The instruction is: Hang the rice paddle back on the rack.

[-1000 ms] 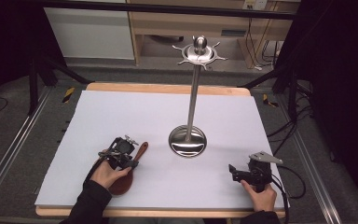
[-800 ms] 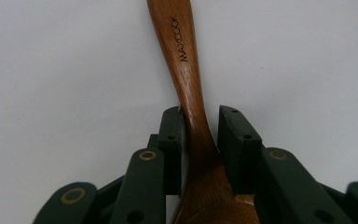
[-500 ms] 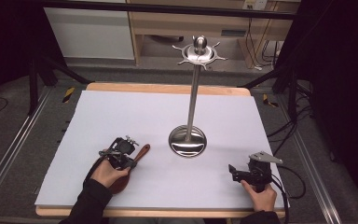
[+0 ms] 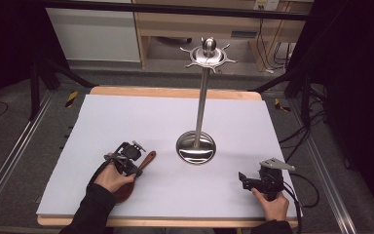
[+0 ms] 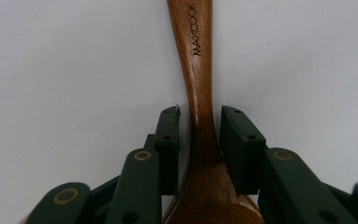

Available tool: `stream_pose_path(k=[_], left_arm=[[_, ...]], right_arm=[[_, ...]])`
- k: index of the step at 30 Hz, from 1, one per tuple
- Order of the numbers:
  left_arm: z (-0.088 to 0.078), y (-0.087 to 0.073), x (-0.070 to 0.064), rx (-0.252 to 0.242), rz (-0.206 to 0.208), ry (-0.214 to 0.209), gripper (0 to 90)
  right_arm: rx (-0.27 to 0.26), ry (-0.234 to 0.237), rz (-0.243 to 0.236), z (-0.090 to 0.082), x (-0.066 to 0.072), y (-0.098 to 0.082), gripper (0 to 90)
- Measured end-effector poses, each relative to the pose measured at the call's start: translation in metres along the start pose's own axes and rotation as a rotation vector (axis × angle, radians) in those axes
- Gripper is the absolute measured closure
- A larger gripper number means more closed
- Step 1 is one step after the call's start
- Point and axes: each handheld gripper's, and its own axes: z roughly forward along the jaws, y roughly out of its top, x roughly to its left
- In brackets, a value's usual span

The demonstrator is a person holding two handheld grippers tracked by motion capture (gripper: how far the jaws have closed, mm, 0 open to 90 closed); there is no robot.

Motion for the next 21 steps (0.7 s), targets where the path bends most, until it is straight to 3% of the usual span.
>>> stream_pose_path(k=[5, 7, 12, 21], left_arm=[[0.000, 0.003, -0.003, 0.030, 0.006, 0.020, 66.5], [0.001, 0.005, -0.003, 0.038, -0.010, 0.018, 67.8], [0.001, 0.011, -0.004, 0.082, -0.017, 0.023, 75.1], [0.000, 0.008, -0.002, 0.057, -0.012, -0.001, 76.2]], right_arm=[[0.001, 0.001, -0.004, 0.001, 0.000, 0.000, 8.8], [0.002, 0.002, -0.004, 0.001, 0.000, 0.000, 8.8], [0.007, 0.002, -0.003, 0.001, 0.000, 0.000, 8.8], [0.011, 0.013, 0.002, 0.001, -0.001, 0.000, 8.8]])
